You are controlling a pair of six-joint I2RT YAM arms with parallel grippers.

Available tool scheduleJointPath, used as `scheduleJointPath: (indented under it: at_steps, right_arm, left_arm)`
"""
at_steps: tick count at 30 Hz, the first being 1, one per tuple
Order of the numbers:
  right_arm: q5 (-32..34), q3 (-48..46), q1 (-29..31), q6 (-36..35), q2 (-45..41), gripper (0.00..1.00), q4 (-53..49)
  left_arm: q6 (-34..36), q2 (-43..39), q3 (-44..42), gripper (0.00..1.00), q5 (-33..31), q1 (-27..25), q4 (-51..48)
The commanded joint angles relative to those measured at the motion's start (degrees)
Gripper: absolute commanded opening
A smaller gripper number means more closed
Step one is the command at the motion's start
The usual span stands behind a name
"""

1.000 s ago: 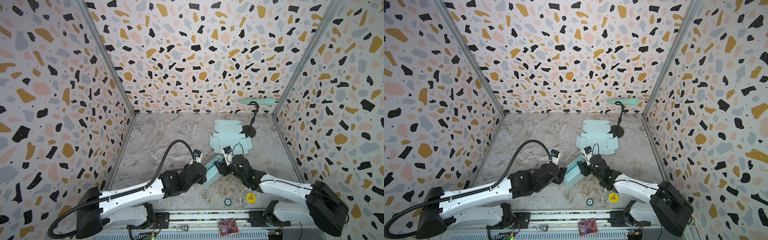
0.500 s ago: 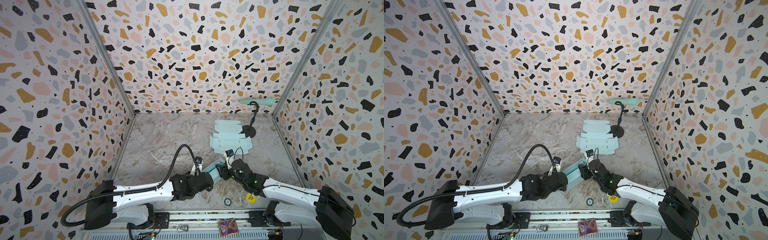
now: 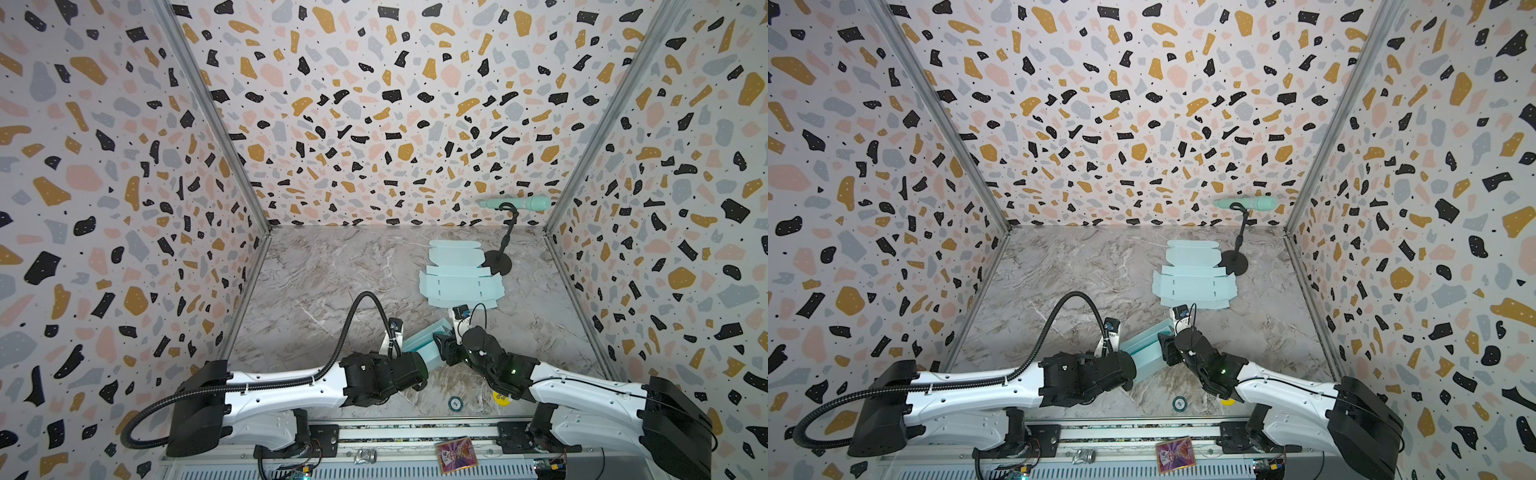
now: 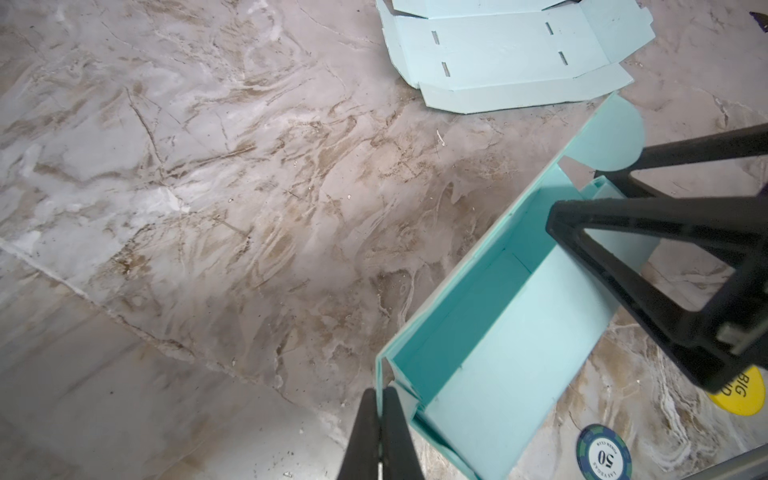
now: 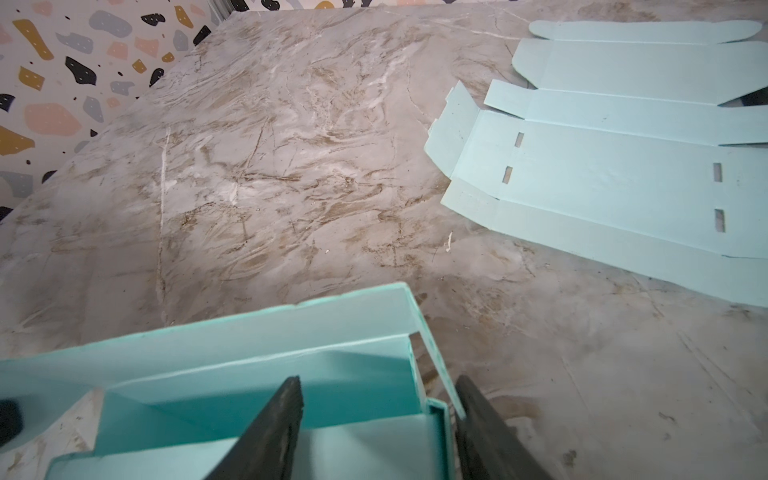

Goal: Fold the paper box

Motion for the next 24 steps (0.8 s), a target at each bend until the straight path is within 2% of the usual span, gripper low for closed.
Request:
scheduleJointPath:
  at_steps: [1,4,9,13,17,19,21,24]
  right_arm:
    - [1.2,-2.1,2.1,1.4,-2.7,0.59,-2.6]
    - [1.5,-3.4,4.2,2.8,-4.7,0.59,-2.2]
    - [1.0,-6.1,8.6,3.7,-9.7,0.61,1.4]
    - [3.4,-5.9,8.5,4.6,-12.3,0.66,-2.1]
    - [4.9,-4.7,7.2,2.3,-15.6,0.7,-5.7]
    - [4.6,-3.5,5.7,-0.8,-17.1,0.76,-7.5]
    - [2.8,-2.8,5.0,-7.1,-18.5,0.84,-7.2]
    - [-5.9,-2.5,4.4,-18.1,-19.3,0.84,-4.6]
  left_arm:
    - [-0.9,-1.7,-0.2,0.0,-4.0,-0.1,0.3]
    - [0.1,-2.8,-0.9,0.0,-7.1,1.1,0.3]
    - [5.0,-4.0,-1.8,0.0,-7.8,5.0,3.1]
    - [9.1,-4.4,-4.5,0.0,-6.9,7.4,7.5]
    - [10.6,-3.9,-7.0,0.0,-6.1,9.0,11.1]
    - [11.3,-3.9,-8.0,0.0,-6.1,9.2,12.7]
    - [12.1,-4.1,-8.8,0.0,-6.3,9.4,14.2]
    - [13.4,-4.0,-10.2,0.0,-6.1,9.7,16.7]
